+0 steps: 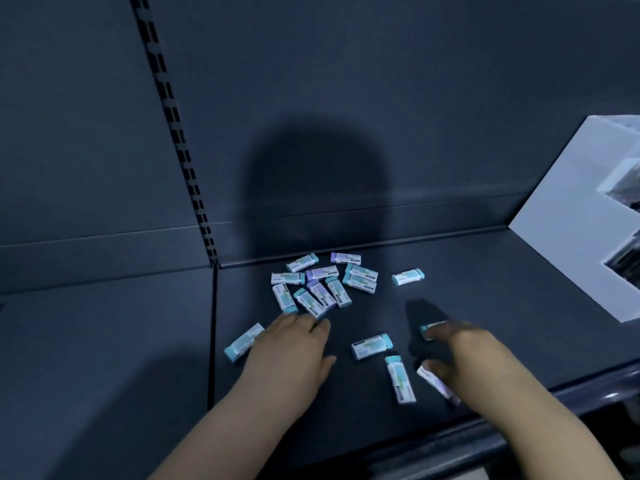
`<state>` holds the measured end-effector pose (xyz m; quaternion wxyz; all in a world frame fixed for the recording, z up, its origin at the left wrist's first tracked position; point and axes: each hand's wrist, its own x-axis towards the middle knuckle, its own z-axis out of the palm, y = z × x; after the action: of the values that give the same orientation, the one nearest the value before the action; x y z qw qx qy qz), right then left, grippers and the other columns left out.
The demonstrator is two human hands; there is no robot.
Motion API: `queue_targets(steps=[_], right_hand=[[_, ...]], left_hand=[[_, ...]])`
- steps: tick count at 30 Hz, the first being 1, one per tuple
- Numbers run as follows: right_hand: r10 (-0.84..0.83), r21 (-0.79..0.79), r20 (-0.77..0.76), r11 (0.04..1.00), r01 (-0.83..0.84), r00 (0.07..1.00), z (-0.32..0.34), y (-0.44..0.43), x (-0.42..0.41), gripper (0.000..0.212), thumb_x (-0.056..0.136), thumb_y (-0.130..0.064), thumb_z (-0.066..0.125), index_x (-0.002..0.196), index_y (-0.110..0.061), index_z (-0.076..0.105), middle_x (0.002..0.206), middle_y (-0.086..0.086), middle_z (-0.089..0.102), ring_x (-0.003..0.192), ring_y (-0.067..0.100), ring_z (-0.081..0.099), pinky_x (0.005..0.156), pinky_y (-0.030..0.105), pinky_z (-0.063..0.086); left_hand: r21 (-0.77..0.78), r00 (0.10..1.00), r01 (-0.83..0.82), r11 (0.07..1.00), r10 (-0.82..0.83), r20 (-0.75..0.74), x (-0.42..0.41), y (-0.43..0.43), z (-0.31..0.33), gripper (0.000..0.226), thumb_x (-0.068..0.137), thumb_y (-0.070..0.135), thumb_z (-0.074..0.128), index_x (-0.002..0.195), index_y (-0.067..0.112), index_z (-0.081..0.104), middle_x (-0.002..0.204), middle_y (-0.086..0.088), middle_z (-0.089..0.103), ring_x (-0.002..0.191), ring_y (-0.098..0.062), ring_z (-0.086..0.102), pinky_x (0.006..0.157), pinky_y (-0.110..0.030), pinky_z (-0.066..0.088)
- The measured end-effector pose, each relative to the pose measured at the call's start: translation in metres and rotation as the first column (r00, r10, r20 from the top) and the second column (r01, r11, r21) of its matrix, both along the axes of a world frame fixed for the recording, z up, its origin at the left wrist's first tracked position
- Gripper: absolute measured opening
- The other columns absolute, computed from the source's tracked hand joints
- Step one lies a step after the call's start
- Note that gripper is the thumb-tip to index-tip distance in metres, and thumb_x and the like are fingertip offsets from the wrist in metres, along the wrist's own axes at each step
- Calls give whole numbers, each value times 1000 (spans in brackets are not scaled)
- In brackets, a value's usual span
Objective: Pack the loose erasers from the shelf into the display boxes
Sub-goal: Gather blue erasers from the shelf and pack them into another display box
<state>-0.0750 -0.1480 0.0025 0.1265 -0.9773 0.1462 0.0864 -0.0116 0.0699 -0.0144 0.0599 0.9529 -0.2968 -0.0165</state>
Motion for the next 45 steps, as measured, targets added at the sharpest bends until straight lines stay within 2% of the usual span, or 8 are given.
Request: queue_targets(steps=[4, 8, 14, 20, 25, 30, 35, 45], right_hand=[[112, -33, -153, 992, -119, 982, -2, -17, 11, 22, 76, -44, 64, 82, -23, 59, 85, -3, 61, 83, 19, 63, 70, 26, 49], [238, 3, -242, 970, -245, 941, -14, -40, 17, 36, 65, -51, 69, 85, -25, 54, 91, -5, 61, 87, 17, 60, 73, 28, 50], [402, 44, -73, 915, -400, 913, -19, -67, 29, 21, 75, -41, 58, 87, -24, 56, 94, -6, 57, 85, 15, 57, 73, 29, 49], [445, 316, 164, 821, -475, 880, -15, -76, 47, 9, 80, -34, 60, 81, -26, 57, 81, -8, 60, 72, 4, 55, 67, 22, 47], [525, 373, 262, 719, -587, 810, -16, -69, 53, 6, 82, -27, 60, 80, -30, 55, 83, -10, 55, 75, 3, 52, 66, 14, 41], [547, 393, 313, 670, -630, 776, -15, -60, 59, 17, 79, -19, 65, 89, -32, 61, 82, -14, 55, 82, -3, 53, 66, 5, 38], [461, 387, 350, 721, -574, 815, -18, -54, 70, 22, 84, -17, 64, 103, -26, 63, 87, -22, 52, 81, -9, 54, 72, 1, 38], [531, 243, 332, 751, -615, 780, -26, -5, 111, 28, 87, -17, 57, 115, -18, 61, 107, -6, 56, 94, 5, 55, 84, 7, 39]], left_hand=[[-18, 999, -38, 999, 38, 2, -4, -31, -1, 55, 97, 43, 37, 146, 23, 24, 142, 5, 36, 130, -18, 31, 107, -28, 25], [-29, 993, -120, 992, 121, 4, -12, -63, 1, 54, 97, 45, 36, 146, 26, 23, 144, 7, 34, 133, -17, 29, 107, -27, 24], [-10, 971, -239, 971, 239, 23, -19, -91, -3, 55, 96, 45, 36, 146, 27, 22, 143, 7, 34, 133, -18, 29, 108, -26, 23], [-127, 962, -269, 955, 274, 19, -34, -106, -10, 52, 95, 40, 42, 145, 30, 28, 141, 12, 39, 133, -15, 32, 109, -22, 22], [-316, 973, -154, 936, 199, 115, -37, -107, -20, 59, 61, 24, 82, 117, 24, 62, 97, 9, 67, 88, -17, 67, 78, -25, 53], [-427, 969, -188, 884, 238, 67, -35, -102, -6, 17, 79, 32, 53, 95, 32, 59, 87, 12, 62, 81, -12, 62, 62, -24, 54], [-386, 928, -288, 877, 354, 114, -28, -82, -2, 7, 72, 22, 67, 77, 19, 63, 74, 5, 60, 67, -19, 61, 50, -26, 51], [2, 839, -540, 842, 538, 78, -32, -39, -25, 44, 26, 13, 94, 60, 12, 66, 57, -2, 55, 56, -27, 63, 37, -30, 45]])
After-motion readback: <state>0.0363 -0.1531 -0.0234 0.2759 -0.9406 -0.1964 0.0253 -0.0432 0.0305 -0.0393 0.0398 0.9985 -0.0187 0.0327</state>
